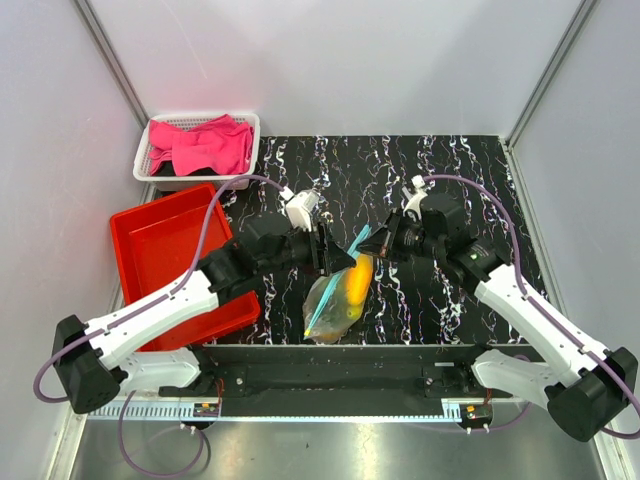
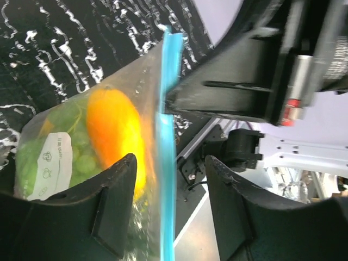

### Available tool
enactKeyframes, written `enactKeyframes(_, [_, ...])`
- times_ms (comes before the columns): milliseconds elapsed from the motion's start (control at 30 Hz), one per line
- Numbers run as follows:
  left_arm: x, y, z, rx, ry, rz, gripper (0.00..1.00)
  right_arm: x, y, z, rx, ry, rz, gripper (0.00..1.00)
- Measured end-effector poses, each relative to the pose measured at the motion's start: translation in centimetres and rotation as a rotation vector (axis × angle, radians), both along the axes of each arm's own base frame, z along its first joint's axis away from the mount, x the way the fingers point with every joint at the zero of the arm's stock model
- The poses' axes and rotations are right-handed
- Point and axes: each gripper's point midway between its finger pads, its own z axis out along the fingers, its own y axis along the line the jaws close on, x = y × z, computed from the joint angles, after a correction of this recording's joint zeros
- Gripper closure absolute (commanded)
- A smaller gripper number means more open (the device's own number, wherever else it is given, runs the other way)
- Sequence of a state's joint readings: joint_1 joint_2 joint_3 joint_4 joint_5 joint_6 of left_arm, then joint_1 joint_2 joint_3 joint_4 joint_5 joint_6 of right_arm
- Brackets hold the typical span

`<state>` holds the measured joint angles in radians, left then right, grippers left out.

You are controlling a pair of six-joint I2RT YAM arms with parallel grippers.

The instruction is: Open the zip-top bag and remove the fake food

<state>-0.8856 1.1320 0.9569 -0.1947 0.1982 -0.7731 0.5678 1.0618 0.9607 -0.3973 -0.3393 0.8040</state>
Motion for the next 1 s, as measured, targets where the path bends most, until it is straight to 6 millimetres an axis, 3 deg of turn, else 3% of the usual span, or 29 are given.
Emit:
enactKeyframes(133, [0.4, 0.3, -1.4, 0.051, 0.007, 0.017, 0.59, -0.8, 0.3, 0.7, 0.015, -0.035, 0.063, 1.00])
enactKeyframes(167, [0.5, 0.4, -1.6, 0.060, 0.009, 0.021, 0.71, -1.0, 0.4, 0.9, 0.018, -0.044, 0.078, 1.00])
enactKeyframes(267, [0.8, 0.9, -2.2, 0.096, -0.002, 0.042, 0.86, -1.8, 0.4, 1.6, 0.027, -0.078, 0.118, 1.00])
enactKeyframes(300, [0.9, 1.0, -2.3, 0.102, -0.002, 0.047, 0.98, -1.9, 0.3, 1.7, 0.026, -0.087, 0.126, 1.00])
enactKeyframes(500, [1.3, 2.0, -2.9, 0.174, -0.024, 0.064, 1.00, -2.3, -0.4, 0.8, -0.046, -0.114, 0.155, 0.99])
enactKeyframes(767, [2.1, 3.2, -0.6, 0.179, -0.041, 0.146, 1.00, -1.4, -1.6, -1.0, -0.164, -0.081, 0.111, 0.62])
enactKeyframes(1000, [1.8, 2.7, -0.1, 0.195, -0.038, 0.164, 1.00, -1.7, -1.0, -1.0, -0.146, -0.057, 0.114, 0.35])
